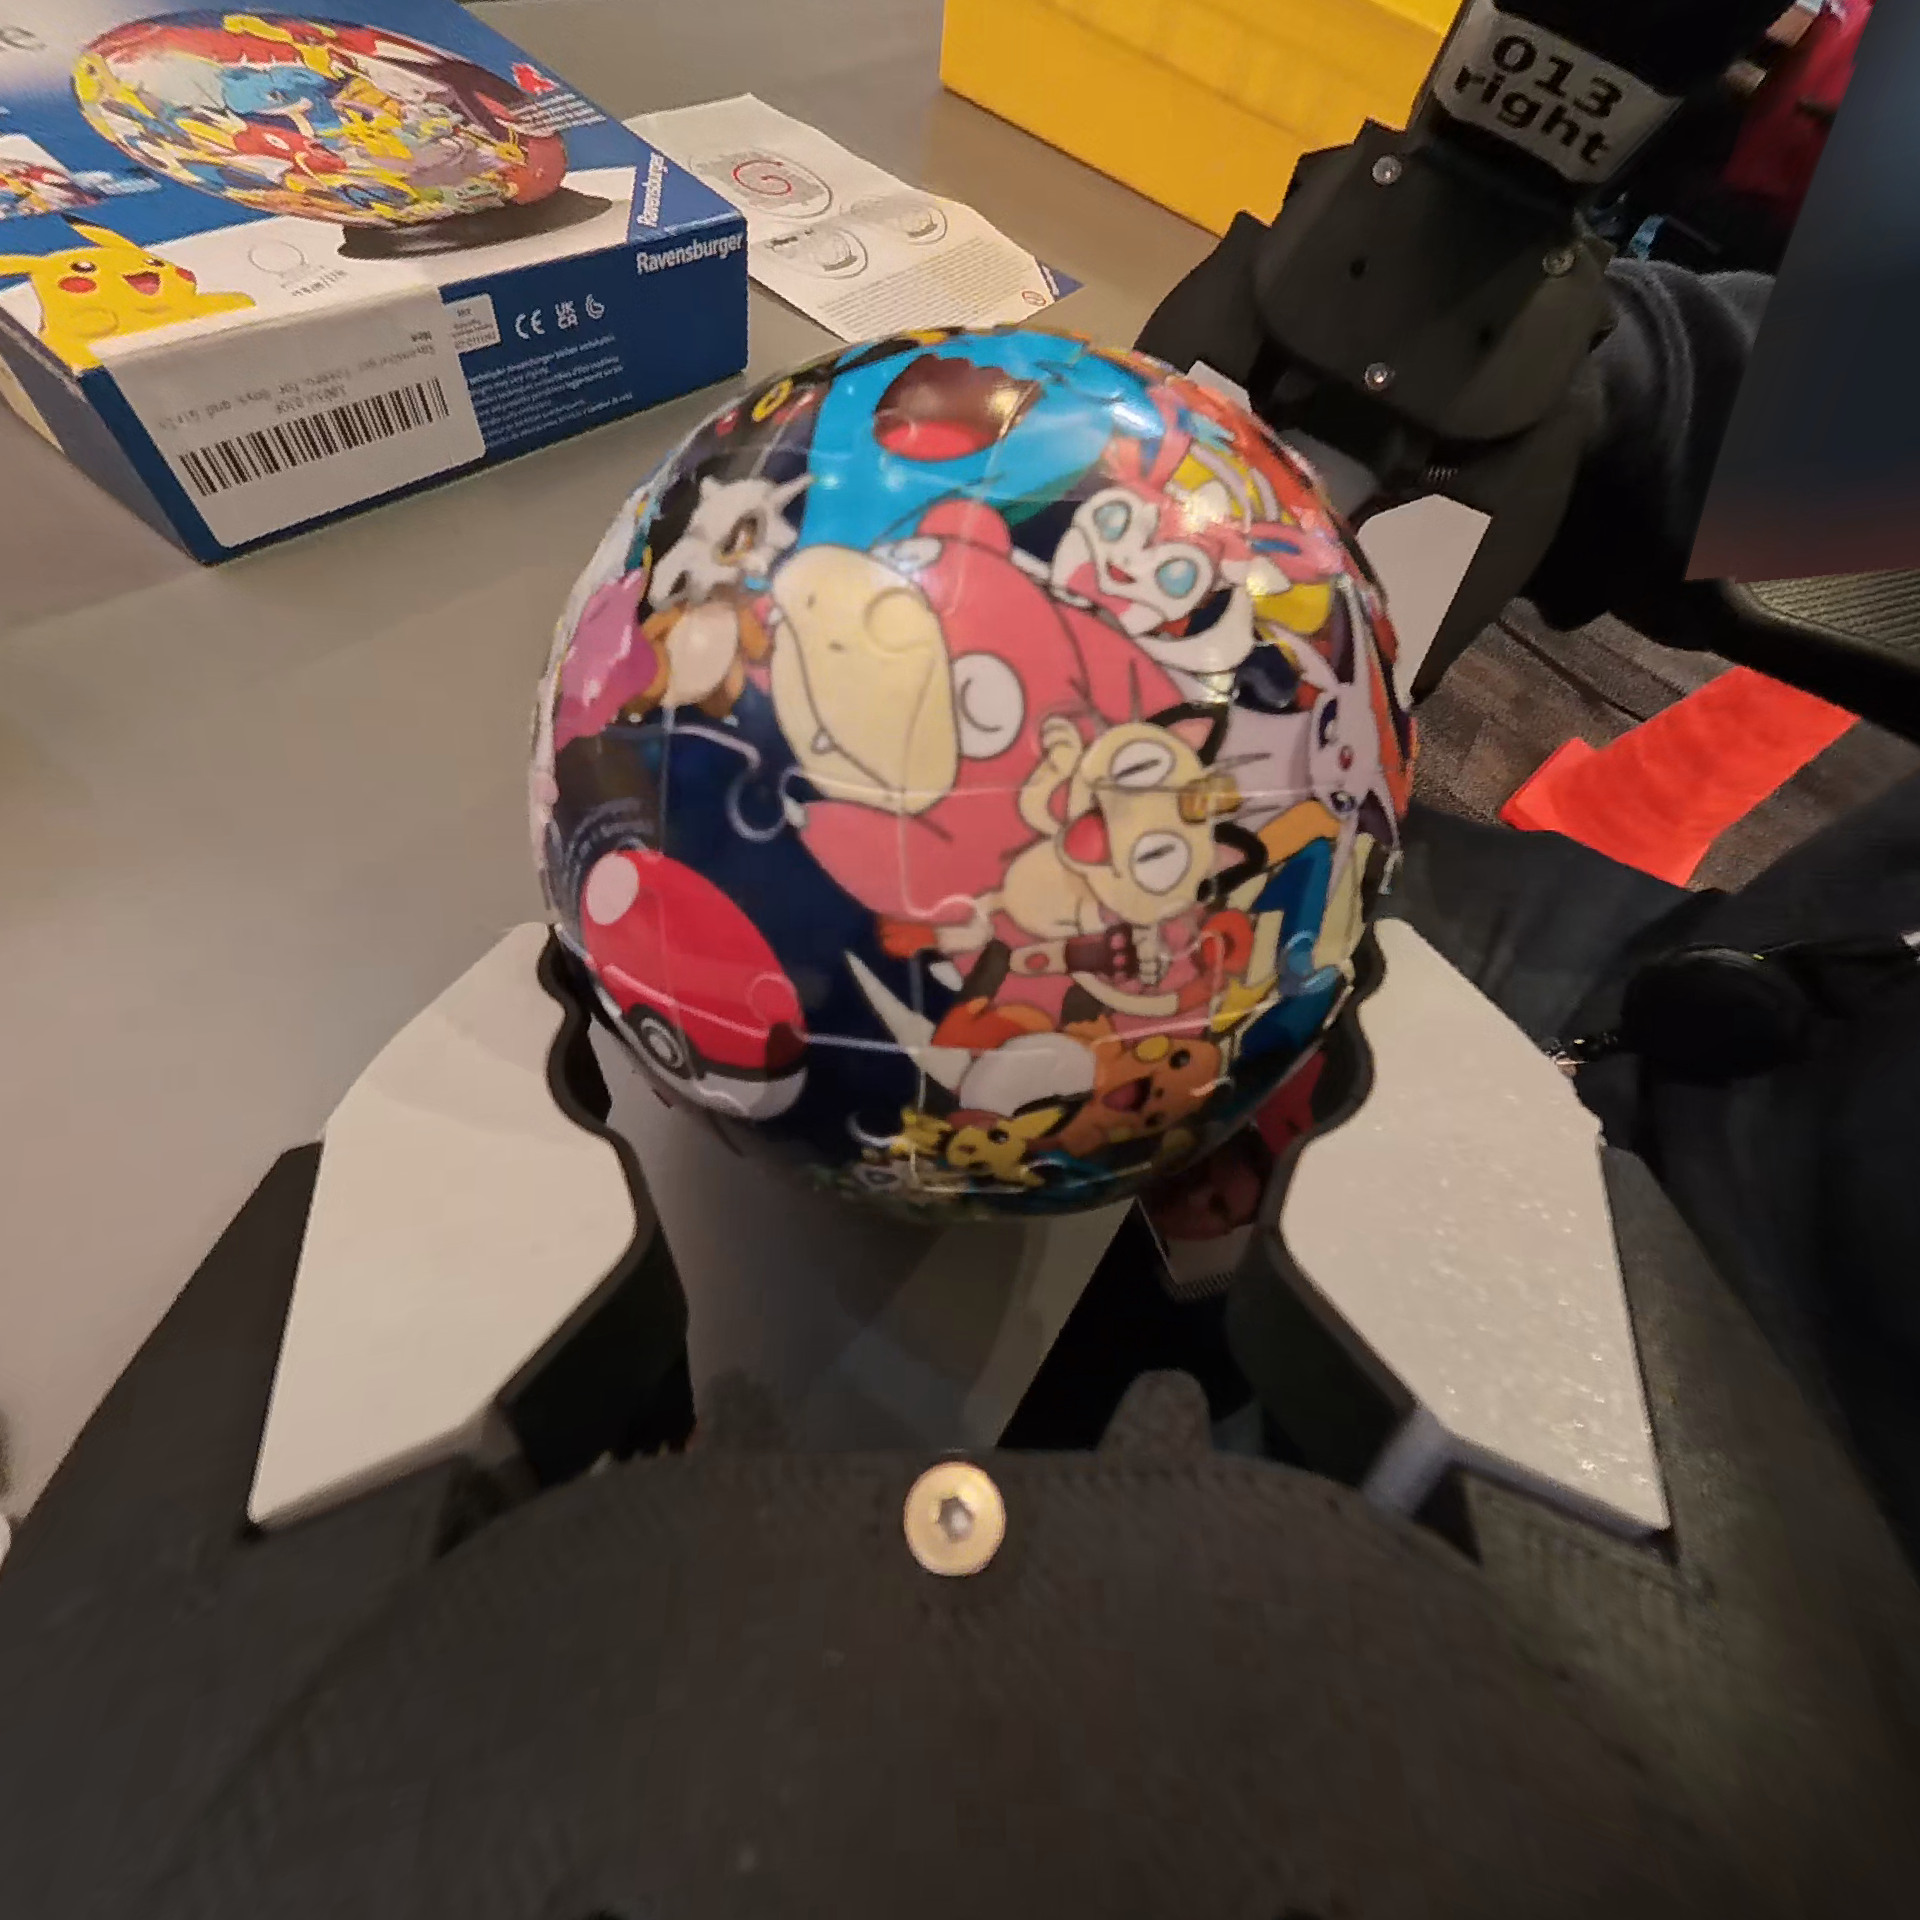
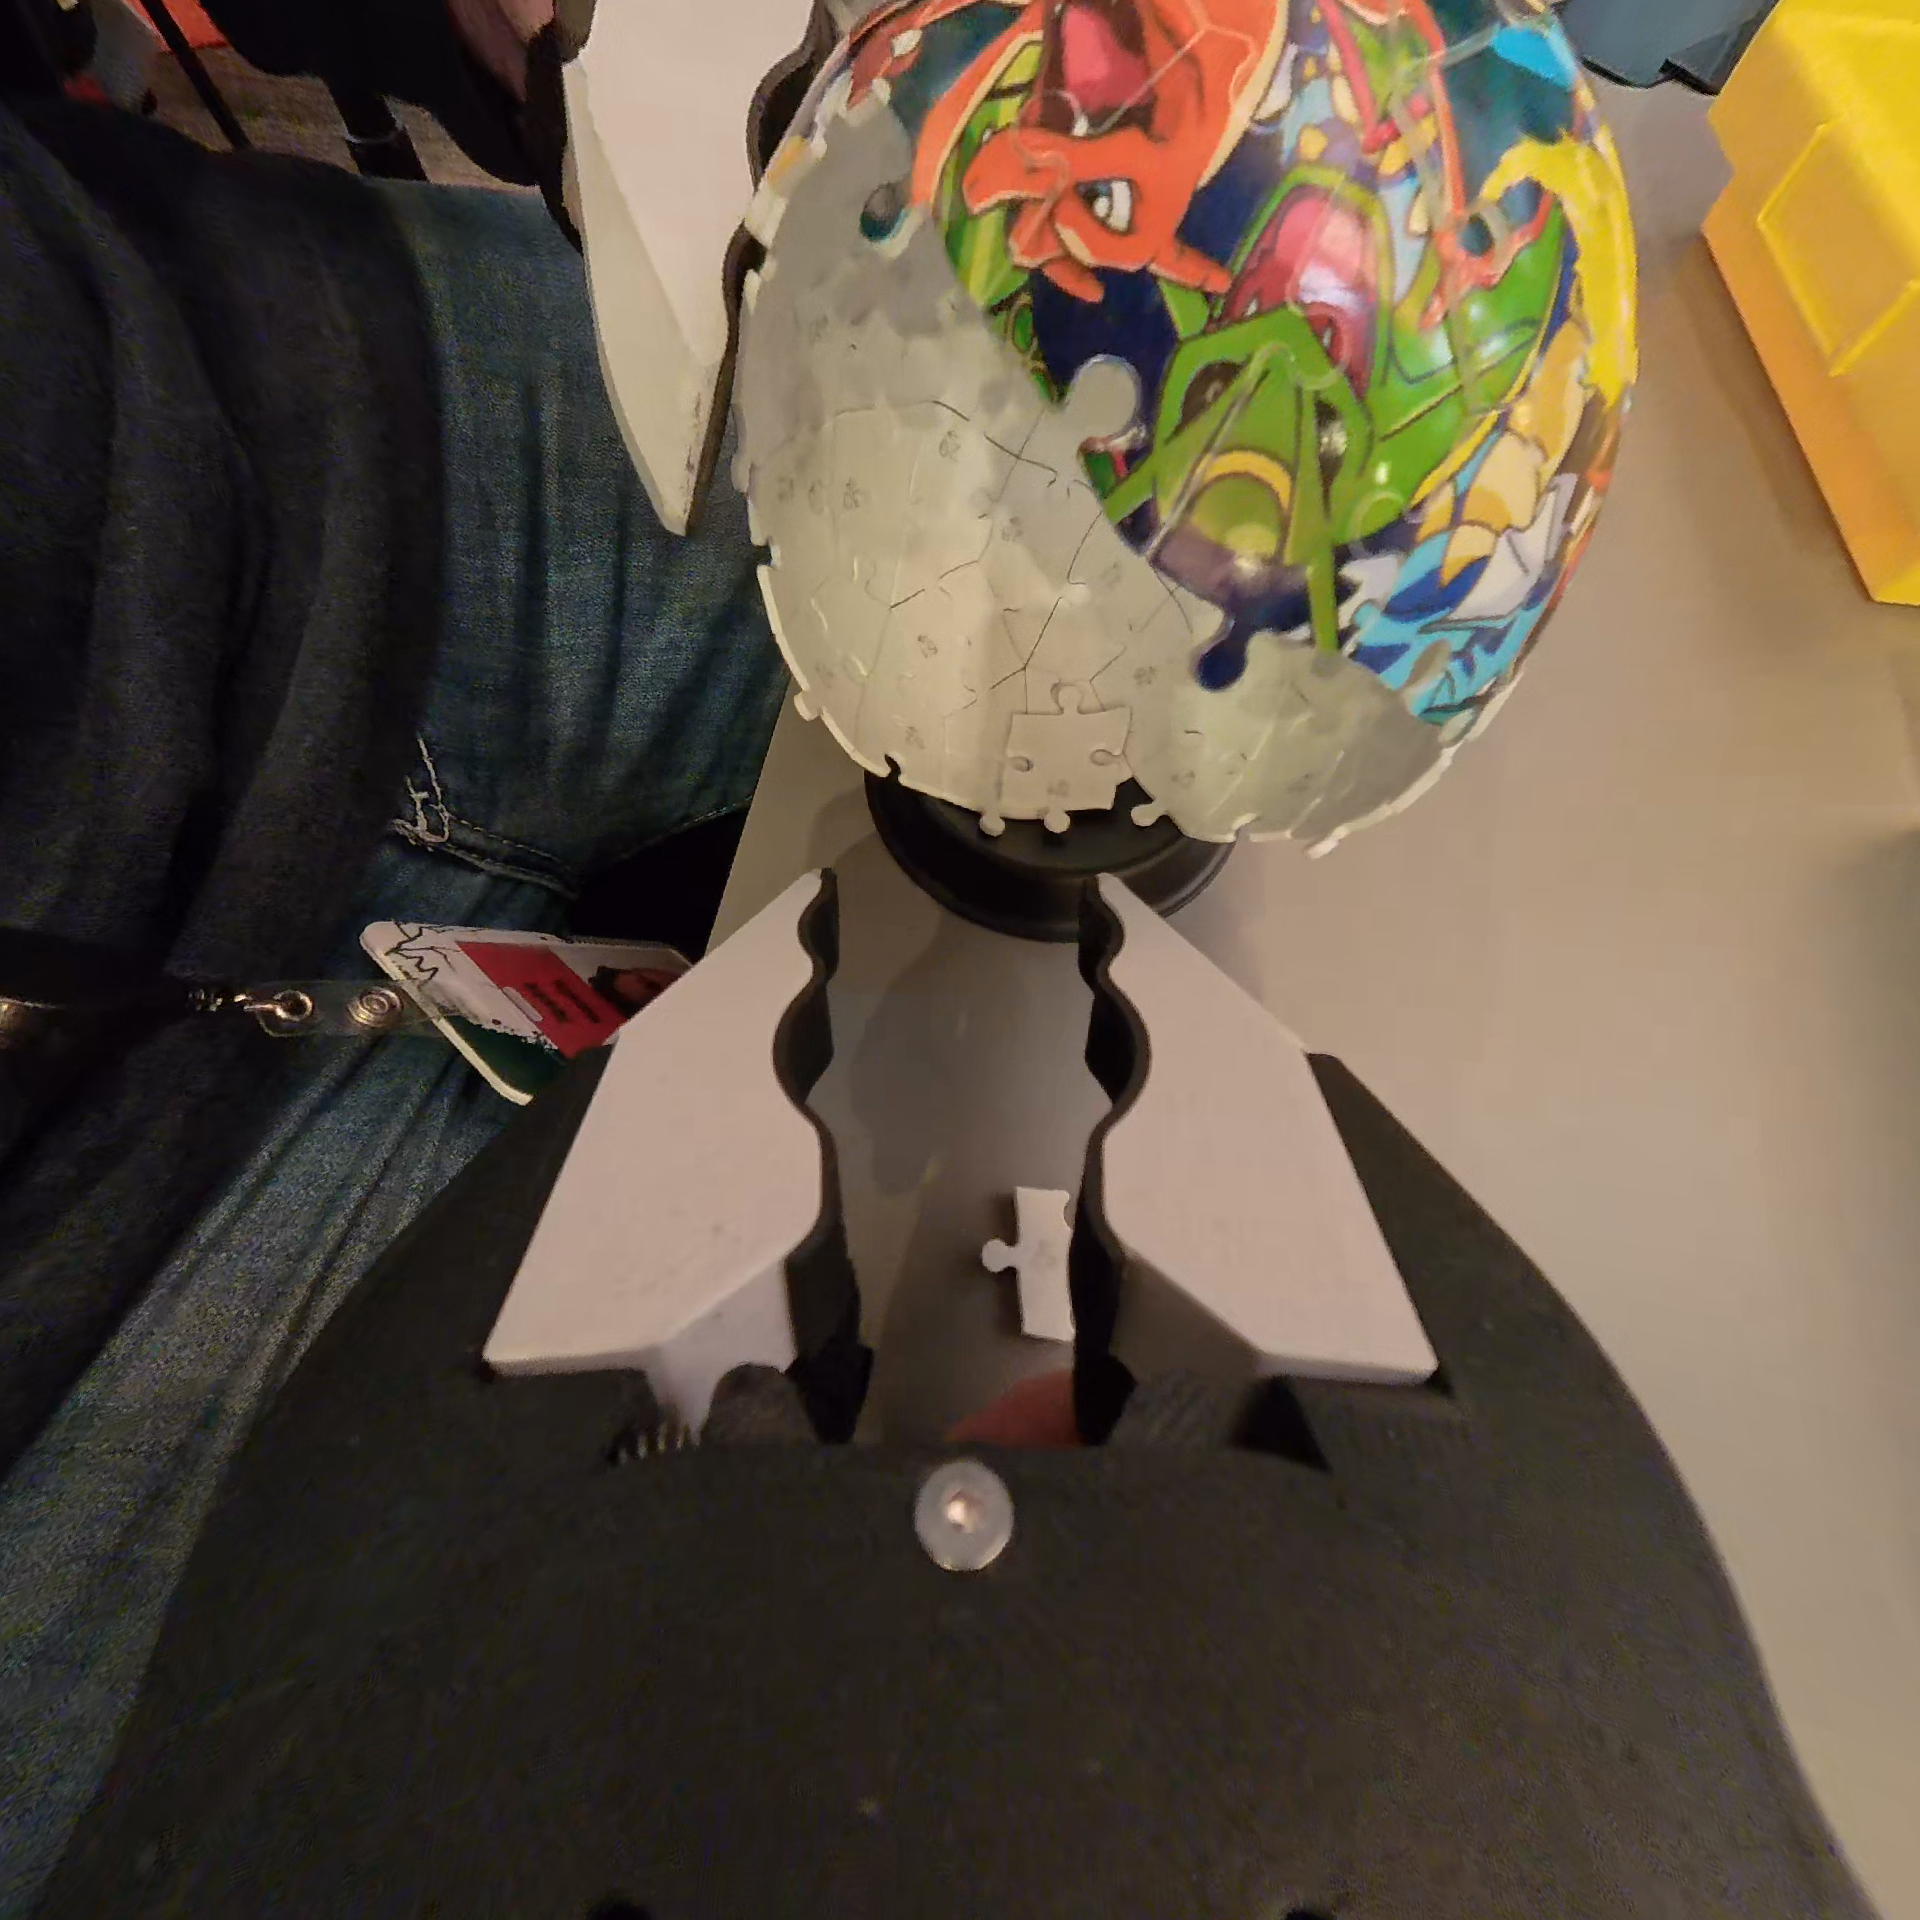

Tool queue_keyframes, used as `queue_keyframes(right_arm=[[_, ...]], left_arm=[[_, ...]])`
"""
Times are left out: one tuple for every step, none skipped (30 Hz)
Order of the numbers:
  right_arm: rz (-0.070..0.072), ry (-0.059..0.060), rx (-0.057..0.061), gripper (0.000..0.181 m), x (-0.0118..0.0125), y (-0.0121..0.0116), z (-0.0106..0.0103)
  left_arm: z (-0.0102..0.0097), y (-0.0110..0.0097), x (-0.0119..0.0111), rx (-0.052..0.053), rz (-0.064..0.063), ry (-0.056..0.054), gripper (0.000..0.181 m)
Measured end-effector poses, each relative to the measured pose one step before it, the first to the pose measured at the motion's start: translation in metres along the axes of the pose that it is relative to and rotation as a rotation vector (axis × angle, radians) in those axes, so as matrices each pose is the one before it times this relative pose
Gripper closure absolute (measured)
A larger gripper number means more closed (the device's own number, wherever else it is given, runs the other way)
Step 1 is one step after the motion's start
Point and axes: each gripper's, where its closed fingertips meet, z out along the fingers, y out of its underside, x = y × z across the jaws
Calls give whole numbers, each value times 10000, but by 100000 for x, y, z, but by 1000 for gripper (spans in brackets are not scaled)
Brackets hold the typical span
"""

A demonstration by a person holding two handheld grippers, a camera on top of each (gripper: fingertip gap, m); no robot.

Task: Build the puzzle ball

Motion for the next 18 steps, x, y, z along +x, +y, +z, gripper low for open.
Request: queue_keyframes(right_arm=[[-43,54,1,137,65,-27,18],[-139,59,-85,135,-34,135,23],[-204,28,-94,135,-67,122,96],[-194,-9,-99,132,-130,86,109],[-188,-8,-87,127,-165,31,122],[-271,-36,-103,122,-279,-11,147],[-342,49,-95,118,-141,4,153],[-353,112,-94,112,-1,-94,227],[-456,50,-174,108,-93,10,41],[-454,20,-175,105,-253,-96,250],[-403,29,-163,102,-229,-177,349],[-395,-126,-160,102,-479,-197,407],[-394,-137,-176,101,-491,-150,495],[-369,-35,-229,100,-245,-84,431],[-203,44,-42,99,6,-333,255],[-204,-117,-120,98,-238,-240,237],[-208,-31,-173,96,-110,-136,215],[-225,23,-144,92,-43,-262,205]], left_arm=[[12,-58,-21,35,-58,14,49],[12,-41,-6,26,-20,15,49],[2,-25,5,8,10,24,49],[11,-9,-14,-10,6,30,49],[-26,2,-30,-33,-5,29,50],[-35,-6,-3,-64,15,48,50],[-46,-37,-8,-50,22,49,50],[-47,-74,-60,-23,8,37,50],[-49,-68,-36,-36,-16,61,51],[-47,-91,-7,-45,-11,71,50],[-49,-71,-30,-68,56,28,50],[-63,-57,-46,-89,72,26,51],[-44,-64,13,-54,19,75,51],[-25,-62,3,-29,-31,75,51],[-2,-24,15,-43,-32,71,51],[19,1,19,-30,7,58,51],[4,10,20,-44,22,65,51],[-19,20,-24,-47,8,42,51]])
